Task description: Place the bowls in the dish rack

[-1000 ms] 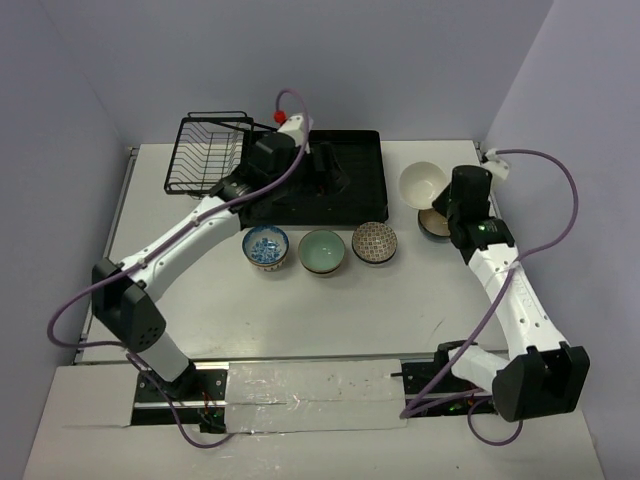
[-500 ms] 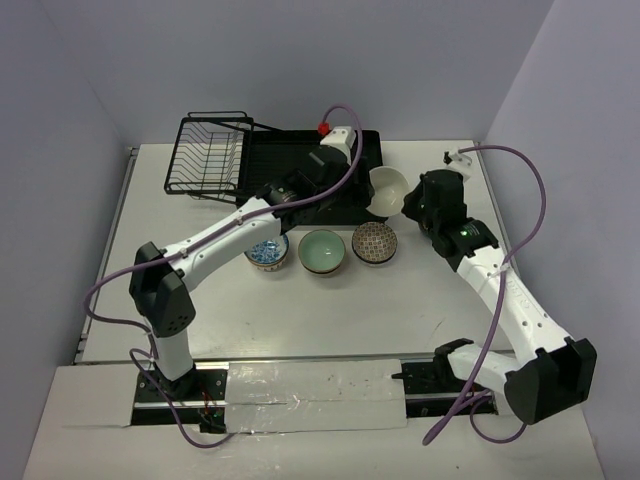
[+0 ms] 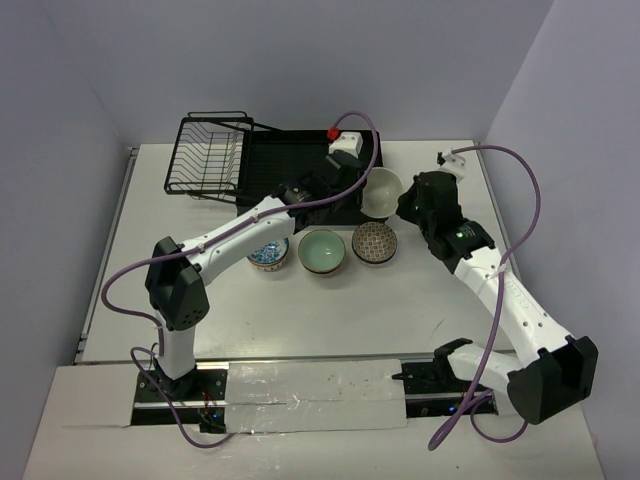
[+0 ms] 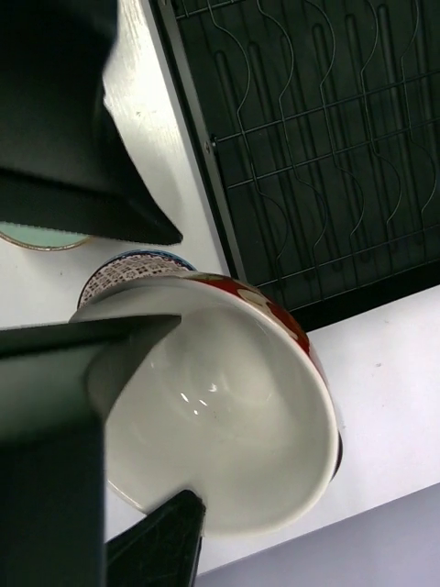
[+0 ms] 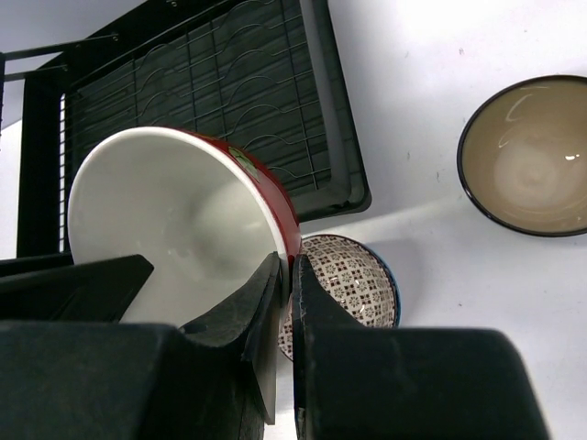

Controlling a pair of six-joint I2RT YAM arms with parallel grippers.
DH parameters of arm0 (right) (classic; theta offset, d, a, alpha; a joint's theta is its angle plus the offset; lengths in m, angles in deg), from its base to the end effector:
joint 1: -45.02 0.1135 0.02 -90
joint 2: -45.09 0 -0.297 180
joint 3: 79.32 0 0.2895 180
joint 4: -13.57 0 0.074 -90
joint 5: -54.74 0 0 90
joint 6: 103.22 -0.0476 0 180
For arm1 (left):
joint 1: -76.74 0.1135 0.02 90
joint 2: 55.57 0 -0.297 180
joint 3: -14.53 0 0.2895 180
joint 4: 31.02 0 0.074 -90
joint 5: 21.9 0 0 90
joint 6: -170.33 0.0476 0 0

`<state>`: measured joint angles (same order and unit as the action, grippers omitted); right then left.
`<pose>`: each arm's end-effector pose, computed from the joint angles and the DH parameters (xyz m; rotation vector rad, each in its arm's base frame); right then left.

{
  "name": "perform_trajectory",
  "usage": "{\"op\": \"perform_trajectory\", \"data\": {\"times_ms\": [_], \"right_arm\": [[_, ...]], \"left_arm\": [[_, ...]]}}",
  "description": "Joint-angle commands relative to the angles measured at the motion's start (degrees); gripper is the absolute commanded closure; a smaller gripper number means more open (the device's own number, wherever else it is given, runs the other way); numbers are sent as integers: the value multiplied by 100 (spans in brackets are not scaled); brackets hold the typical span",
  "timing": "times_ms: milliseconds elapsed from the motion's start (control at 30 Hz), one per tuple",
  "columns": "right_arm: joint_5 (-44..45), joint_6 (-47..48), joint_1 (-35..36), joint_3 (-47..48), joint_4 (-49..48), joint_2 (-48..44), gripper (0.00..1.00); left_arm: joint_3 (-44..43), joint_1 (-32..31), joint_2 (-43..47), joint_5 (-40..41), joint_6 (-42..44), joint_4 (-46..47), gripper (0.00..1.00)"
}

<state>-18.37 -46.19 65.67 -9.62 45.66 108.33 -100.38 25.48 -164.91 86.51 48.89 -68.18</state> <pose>0.2685 0.0864 0.3596 0.4008 1.9700 0.3030 0.3296 -0.3868 0.3594 0.1762 2.1282 -0.5267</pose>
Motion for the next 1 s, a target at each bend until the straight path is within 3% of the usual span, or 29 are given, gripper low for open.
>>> {"op": "perform_trajectory", "data": {"times_ms": [0, 200, 300, 433, 467, 567, 633, 867, 967], "right_arm": [[148, -131, 115, 194, -737, -119, 100], [236, -87, 300, 221, -746, -67, 100], [123, -78, 388, 212, -799, -58, 100], [-325, 1, 397, 185, -904, -119, 63], [-535, 19, 397, 185, -948, -171, 44], [-843, 106, 397, 142, -1080, -390, 13], [-915, 229, 397, 133, -1072, -540, 1], [-792, 485, 388, -218, -931, -1339, 0], [-722, 432, 388, -552, -1036, -1577, 0]], "left_arm": [[-304, -50, -8, 224, 86, 5, 61], [-225, -50, 53, 408, 77, 58, 96], [-216, -50, 123, 609, 190, 23, 100], [-120, -50, 395, 1111, 463, -3, 100], [-93, -42, 457, 1225, 542, 5, 100], [144, 46, 852, 1804, 823, 75, 100], [433, 239, 1289, 2216, 1113, 189, 100], [689, 1161, 2206, 3456, 2615, 163, 100], [1126, 1714, 2399, 4061, 4200, 800, 100]]}}
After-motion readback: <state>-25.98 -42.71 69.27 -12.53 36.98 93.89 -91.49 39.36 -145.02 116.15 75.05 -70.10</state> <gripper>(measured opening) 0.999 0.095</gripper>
